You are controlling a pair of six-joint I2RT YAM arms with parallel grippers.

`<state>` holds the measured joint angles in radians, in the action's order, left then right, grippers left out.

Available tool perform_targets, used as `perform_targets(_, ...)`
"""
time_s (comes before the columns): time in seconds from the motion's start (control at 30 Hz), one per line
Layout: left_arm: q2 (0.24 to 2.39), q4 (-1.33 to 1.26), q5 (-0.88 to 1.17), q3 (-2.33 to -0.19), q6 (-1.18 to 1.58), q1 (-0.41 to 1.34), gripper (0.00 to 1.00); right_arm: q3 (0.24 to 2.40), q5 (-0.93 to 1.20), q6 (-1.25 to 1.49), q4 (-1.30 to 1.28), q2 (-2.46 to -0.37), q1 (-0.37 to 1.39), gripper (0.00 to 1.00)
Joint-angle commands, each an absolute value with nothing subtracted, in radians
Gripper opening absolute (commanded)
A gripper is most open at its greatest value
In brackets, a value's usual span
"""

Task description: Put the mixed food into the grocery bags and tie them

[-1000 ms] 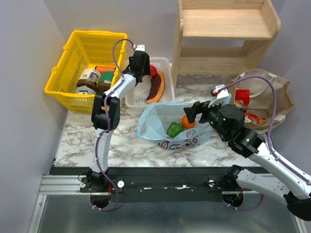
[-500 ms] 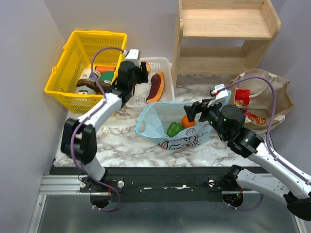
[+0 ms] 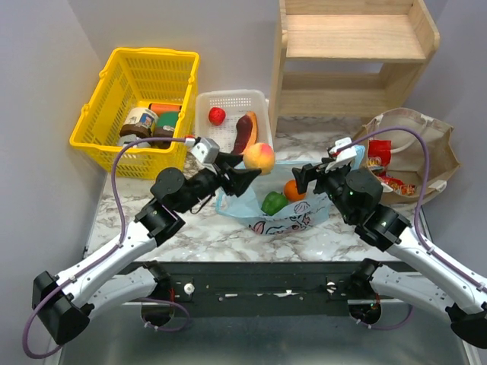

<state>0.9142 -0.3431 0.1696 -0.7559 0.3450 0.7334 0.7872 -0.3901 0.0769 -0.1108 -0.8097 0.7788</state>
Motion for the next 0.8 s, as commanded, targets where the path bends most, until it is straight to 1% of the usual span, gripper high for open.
perform_targets(0.0, 0.929, -0.129, 0.217, -0.744, 0.338, 0.83, 0.36, 0.773, -0.411, 0.08, -0.063, -0.773, 0.779, 1.0)
perform_targets(0.13, 0.974, -0.127, 0.157, -0.719, 0.351, 0.859, 0.36, 0.77, -0.396, 0.083, -0.058, -0.773, 0.779, 1.0)
perform_targets(0.2, 1.023, -0.114, 0.161, -0.75, 0.339, 0.857, 0.43, 0.767, -0.397, 0.084, -0.058, -0.77, 0.779, 1.0)
perform_targets(0.23, 1.038, -0.101, 0.172, -0.767, 0.333, 0.857, 0.49, 0.765, -0.397, 0.086, -0.058, -0.766, 0.779, 1.0)
perform_targets(0.27, 1.051, -0.091, 0.173, -0.781, 0.325, 0.857, 0.58, 0.761, -0.397, 0.087, -0.058, -0.761, 0.781, 1.0)
perform_targets(0.3, 1.064, -0.084, 0.181, -0.797, 0.308, 0.857, 0.8, 0.758, -0.399, 0.089, -0.06, -0.749, 0.779, 1.0)
perform_targets(0.37, 1.066, -0.09, 0.201, -0.807, 0.288, 0.857, 0.93, 0.752, -0.402, 0.091, -0.061, -0.738, 0.779, 1.0)
perform_targets(0.43, 1.06, -0.095, 0.19, -0.825, 0.264, 0.854, 0.99, 0.747, -0.408, 0.094, -0.06, -0.729, 0.779, 1.0)
perform_targets(0.5, 1.052, -0.088, 0.157, -0.869, 0.256, 0.848, 0.99, 0.744, -0.408, 0.097, -0.061, -0.729, 0.779, 1.0)
perform_targets(0.63, 1.045, -0.103, 0.146, -0.946, 0.258, 0.772, 0.99, 0.741, -0.4, 0.104, -0.061, -0.742, 0.779, 1.0)
perform_targets(0.7, 1.084, -0.123, 0.162, -1.0, 0.311, 0.666, 0.99, 0.739, -0.391, 0.11, -0.061, -0.747, 0.779, 1.0)
perform_targets(0.77, 1.142, -0.086, 0.118, -1.06, 0.36, 0.561, 0.99, 0.739, -0.385, 0.112, -0.061, -0.755, 0.779, 1.0)
